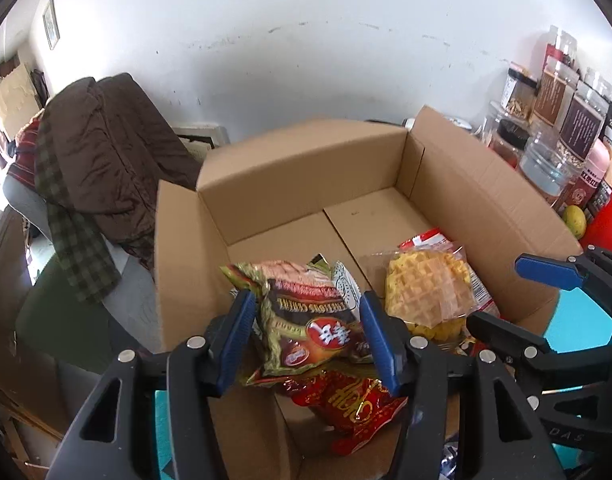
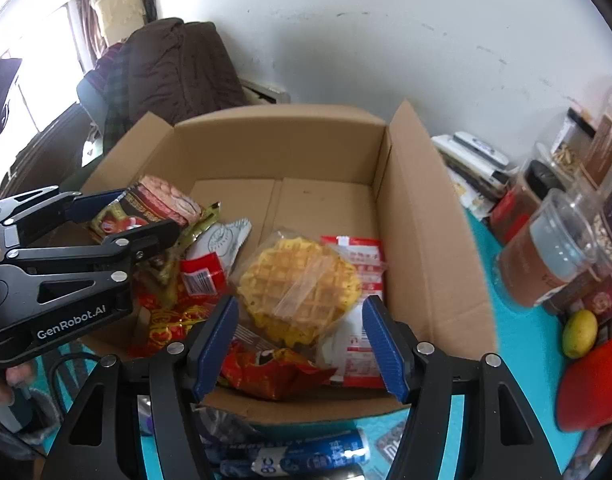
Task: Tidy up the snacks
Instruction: 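Withdraw both tools from the box toward the remaining snacks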
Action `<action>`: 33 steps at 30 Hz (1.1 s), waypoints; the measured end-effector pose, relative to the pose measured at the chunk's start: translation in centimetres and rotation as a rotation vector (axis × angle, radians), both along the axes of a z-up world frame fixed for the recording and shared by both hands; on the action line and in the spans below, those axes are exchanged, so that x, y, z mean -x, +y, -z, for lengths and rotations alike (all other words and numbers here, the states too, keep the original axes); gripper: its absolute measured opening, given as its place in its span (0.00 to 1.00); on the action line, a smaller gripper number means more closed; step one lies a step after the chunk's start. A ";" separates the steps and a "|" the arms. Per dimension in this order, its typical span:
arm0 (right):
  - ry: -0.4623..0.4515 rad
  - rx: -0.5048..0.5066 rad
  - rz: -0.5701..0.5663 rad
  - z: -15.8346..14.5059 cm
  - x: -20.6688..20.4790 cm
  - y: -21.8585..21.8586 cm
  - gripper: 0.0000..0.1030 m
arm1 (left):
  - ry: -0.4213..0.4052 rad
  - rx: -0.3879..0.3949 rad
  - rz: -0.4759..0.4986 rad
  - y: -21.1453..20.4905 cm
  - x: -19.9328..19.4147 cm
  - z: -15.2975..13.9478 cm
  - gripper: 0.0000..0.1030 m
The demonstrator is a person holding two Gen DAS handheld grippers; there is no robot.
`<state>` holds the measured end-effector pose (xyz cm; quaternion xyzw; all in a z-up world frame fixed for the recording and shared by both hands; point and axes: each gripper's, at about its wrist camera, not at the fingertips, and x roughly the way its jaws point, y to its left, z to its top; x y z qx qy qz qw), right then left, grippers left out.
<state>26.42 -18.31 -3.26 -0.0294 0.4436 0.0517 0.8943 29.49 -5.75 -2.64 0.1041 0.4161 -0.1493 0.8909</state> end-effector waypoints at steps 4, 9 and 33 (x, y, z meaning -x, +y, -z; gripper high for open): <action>-0.036 0.011 0.004 -1.6 0.8 0.2 0.63 | -0.041 0.010 -0.006 0.3 0.9 -1.9 0.52; -0.097 0.018 0.011 -4.1 2.5 0.4 0.63 | -0.094 0.025 0.003 0.5 2.5 -4.3 0.52; -0.379 0.032 0.035 -13.3 15.2 2.8 0.76 | -0.374 0.117 0.015 3.3 16.1 -14.0 0.86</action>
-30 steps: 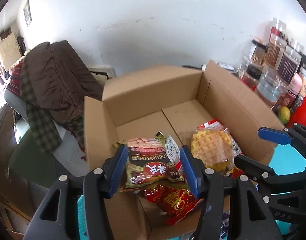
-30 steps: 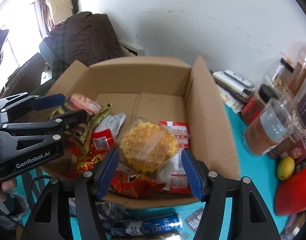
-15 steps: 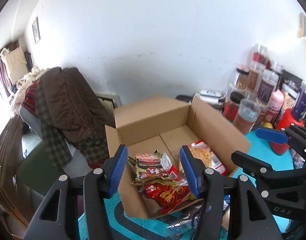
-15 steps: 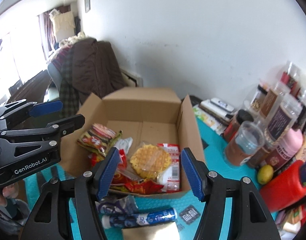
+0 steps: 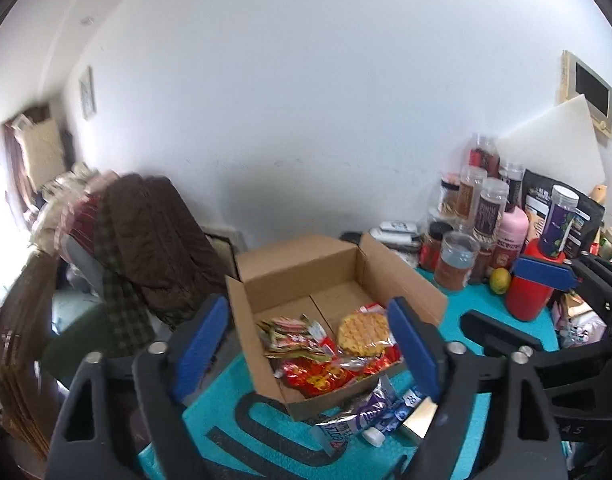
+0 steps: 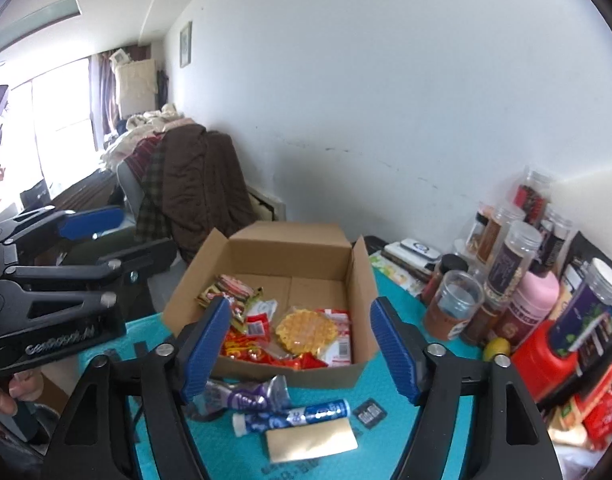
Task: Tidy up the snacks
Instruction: 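Withdraw both tools from the box toward the remaining snacks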
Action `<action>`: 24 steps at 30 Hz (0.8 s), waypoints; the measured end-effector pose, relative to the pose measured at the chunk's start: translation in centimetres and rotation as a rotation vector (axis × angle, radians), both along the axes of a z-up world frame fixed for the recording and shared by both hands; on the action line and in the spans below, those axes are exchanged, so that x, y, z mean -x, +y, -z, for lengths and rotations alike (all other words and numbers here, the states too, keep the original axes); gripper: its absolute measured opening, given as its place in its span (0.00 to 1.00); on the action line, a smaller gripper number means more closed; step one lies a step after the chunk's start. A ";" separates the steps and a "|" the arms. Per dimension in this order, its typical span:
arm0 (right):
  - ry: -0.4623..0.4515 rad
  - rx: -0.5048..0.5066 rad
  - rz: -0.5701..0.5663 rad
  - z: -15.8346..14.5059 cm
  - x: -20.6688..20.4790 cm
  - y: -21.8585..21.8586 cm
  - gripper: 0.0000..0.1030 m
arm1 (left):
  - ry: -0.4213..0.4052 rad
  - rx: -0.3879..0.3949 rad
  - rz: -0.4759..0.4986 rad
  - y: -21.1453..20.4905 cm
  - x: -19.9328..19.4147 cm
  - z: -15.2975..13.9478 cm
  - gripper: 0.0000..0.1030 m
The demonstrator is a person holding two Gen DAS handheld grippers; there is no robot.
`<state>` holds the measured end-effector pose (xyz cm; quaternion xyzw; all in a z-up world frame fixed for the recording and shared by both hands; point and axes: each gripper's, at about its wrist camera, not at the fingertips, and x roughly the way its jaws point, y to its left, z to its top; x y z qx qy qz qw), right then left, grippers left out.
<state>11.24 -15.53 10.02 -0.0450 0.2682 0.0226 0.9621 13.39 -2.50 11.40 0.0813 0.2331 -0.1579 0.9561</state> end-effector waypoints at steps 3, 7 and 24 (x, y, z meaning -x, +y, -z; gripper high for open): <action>-0.019 0.008 0.008 -0.2 1.7 0.1 0.77 | -0.022 0.007 -0.001 0.3 1.7 -0.2 0.89; -0.040 0.013 0.020 -0.3 3.8 0.2 0.83 | -0.020 0.029 0.019 0.8 3.5 -0.1 0.91; 0.006 -0.045 0.086 4.1 8.8 -0.1 0.85 | 0.043 0.029 0.082 1.2 7.9 3.5 0.94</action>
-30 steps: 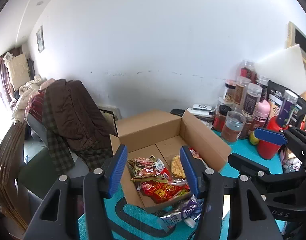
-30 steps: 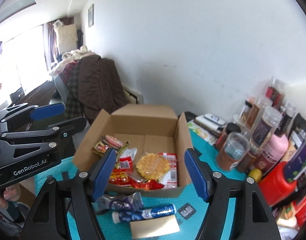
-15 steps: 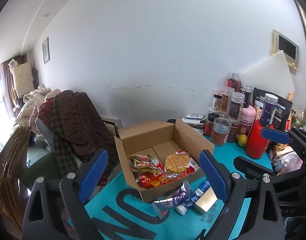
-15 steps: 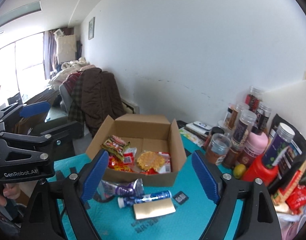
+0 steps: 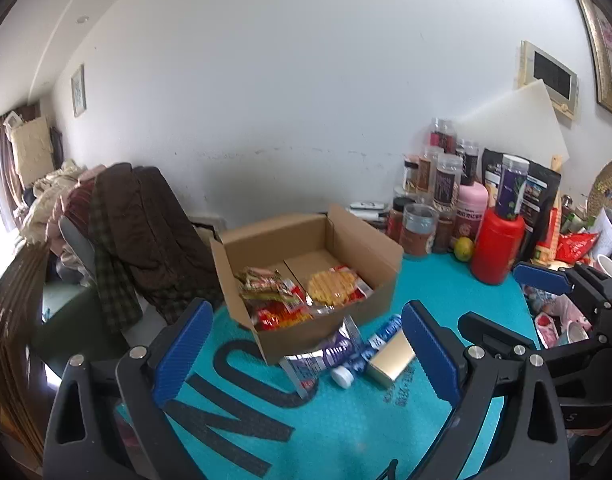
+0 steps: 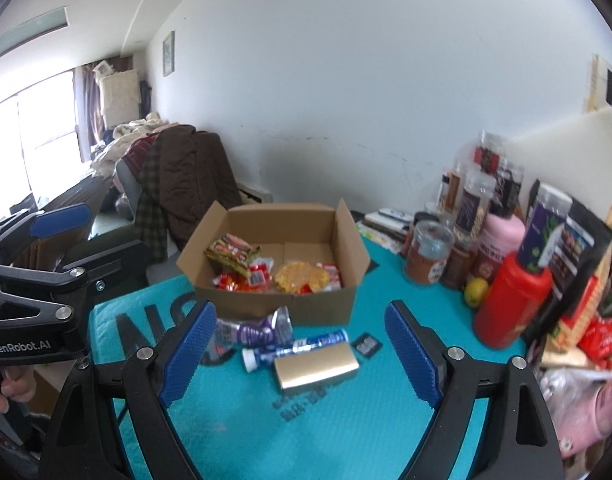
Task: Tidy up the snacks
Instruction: 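Withdraw both tools from the box toward the remaining snacks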
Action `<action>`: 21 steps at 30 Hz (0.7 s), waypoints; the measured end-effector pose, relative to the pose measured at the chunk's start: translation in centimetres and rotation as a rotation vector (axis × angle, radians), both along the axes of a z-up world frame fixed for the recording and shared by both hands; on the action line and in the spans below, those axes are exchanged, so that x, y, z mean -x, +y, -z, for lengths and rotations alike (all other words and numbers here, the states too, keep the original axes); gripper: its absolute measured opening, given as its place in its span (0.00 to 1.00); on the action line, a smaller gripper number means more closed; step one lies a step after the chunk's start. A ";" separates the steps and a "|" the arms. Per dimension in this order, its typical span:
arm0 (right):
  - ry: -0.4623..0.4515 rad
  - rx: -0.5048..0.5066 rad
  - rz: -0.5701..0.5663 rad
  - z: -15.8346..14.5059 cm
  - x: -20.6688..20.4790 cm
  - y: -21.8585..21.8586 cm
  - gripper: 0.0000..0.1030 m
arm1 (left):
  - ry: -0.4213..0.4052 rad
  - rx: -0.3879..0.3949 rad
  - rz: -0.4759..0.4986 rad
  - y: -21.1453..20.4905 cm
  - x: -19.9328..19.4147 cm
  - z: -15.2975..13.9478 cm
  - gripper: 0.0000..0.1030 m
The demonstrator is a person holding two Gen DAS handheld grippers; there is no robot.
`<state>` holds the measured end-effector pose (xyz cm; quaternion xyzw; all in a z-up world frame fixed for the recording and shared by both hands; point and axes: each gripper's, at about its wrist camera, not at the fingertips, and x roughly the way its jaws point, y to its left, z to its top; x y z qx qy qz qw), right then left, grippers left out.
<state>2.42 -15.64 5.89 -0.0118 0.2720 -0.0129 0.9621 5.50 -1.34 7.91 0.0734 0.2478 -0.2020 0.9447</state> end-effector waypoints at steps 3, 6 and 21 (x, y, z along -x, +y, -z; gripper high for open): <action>0.020 -0.013 0.016 0.9 0.4 -0.3 0.85 | 0.030 0.008 0.011 0.1 0.1 0.9 0.94; 0.044 -0.022 0.035 2.0 0.5 -0.6 0.85 | 0.065 0.014 0.015 0.1 0.0 2.1 0.94; 0.163 -0.121 0.069 8.0 -0.5 -1.7 0.85 | 0.181 0.022 0.025 0.0 -1.7 7.0 0.94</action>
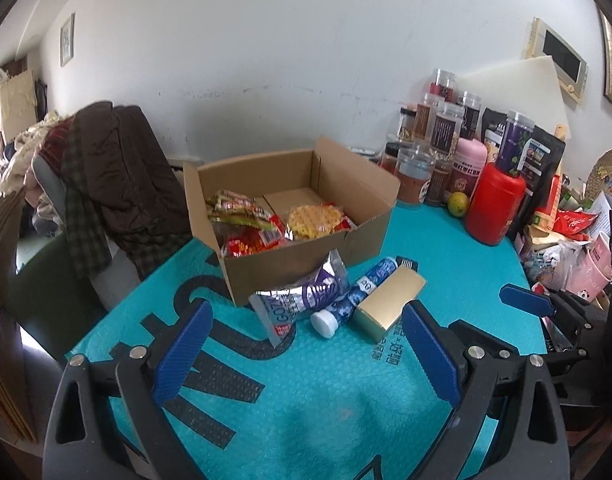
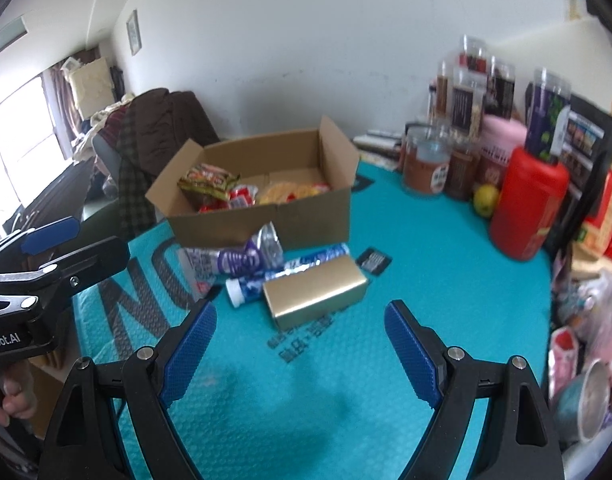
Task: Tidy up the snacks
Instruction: 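Withdraw both tools from the box toward the remaining snacks, then grasp the gold box with the right gripper while the left approaches the blue tube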
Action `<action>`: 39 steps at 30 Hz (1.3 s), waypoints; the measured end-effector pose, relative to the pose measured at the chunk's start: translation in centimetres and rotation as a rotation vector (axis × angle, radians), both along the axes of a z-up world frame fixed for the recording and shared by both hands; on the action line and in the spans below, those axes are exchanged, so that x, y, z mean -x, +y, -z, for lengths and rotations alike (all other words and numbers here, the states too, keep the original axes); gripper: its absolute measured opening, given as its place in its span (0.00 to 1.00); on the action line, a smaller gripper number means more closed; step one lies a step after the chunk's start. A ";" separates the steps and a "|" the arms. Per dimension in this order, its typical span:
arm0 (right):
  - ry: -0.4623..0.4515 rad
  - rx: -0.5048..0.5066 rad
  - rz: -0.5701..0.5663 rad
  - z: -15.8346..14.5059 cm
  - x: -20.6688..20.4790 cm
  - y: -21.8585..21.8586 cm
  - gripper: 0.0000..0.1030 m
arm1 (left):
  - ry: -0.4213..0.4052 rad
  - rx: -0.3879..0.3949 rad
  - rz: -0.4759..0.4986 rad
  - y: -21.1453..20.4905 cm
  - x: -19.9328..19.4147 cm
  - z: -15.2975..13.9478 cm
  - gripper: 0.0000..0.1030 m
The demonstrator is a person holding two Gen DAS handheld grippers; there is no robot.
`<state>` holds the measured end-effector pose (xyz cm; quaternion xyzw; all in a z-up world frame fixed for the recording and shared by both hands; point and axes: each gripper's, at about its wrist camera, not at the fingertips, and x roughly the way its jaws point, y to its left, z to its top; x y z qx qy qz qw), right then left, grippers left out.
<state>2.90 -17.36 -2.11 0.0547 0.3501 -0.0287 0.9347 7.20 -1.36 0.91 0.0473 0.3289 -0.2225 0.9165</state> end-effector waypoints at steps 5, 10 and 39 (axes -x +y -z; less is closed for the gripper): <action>0.042 -0.021 0.001 1.5 -1.1 0.1 0.85 | 0.043 -0.001 -0.026 0.5 -1.4 1.6 0.94; 0.081 -0.023 -0.004 2.5 -2.7 0.2 0.85 | 0.057 -0.011 -0.041 0.9 -2.5 2.7 0.94; 0.267 -0.032 0.123 8.3 -12.7 -1.8 0.91 | 0.163 0.001 -0.008 -0.1 -10.5 7.5 0.94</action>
